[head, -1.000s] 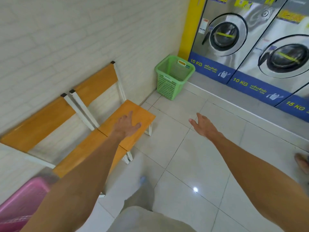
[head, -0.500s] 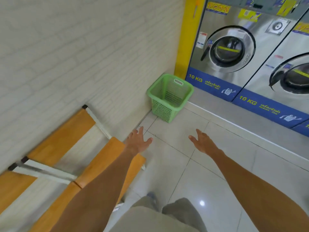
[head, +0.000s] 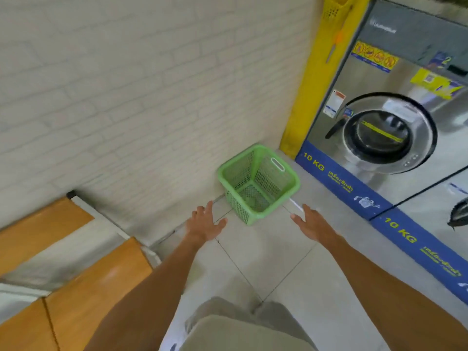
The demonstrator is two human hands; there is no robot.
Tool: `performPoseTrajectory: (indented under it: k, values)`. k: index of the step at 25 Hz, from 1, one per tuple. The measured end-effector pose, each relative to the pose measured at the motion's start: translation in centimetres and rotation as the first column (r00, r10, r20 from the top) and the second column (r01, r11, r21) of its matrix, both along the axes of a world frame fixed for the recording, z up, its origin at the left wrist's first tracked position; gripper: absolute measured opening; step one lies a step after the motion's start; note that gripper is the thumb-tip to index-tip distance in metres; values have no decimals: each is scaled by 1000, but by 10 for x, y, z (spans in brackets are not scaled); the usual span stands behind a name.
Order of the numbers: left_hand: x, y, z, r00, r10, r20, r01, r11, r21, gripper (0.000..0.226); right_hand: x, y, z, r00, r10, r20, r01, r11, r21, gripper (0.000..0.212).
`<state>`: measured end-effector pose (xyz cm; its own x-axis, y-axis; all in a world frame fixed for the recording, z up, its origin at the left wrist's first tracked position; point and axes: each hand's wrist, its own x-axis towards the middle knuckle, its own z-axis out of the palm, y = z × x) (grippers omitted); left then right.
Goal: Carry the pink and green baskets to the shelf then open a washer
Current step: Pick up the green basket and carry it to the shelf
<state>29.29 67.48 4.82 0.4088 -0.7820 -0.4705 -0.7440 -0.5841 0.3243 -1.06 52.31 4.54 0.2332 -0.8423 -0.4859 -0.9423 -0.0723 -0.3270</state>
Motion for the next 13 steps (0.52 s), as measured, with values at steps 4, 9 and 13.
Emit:
performPoseTrajectory:
  k: [4, 9, 13]
  values:
    - [-29, -56, -8, 987, 150, -49, -151, 988, -23, 92, -11, -106, 0, 992, 123, -39, -122, 992, 30, 75]
    - [-29, -101, -36, 935, 339, -101, -335, 941, 59, 94, 38, -196, -14, 960, 279, 36, -281, 957, 67, 77]
    - [-28, -157, -67, 893, 429, -140, -414, 902, 124, 95, 64, -254, -39, 946, 318, 60, -323, 938, 125, 76]
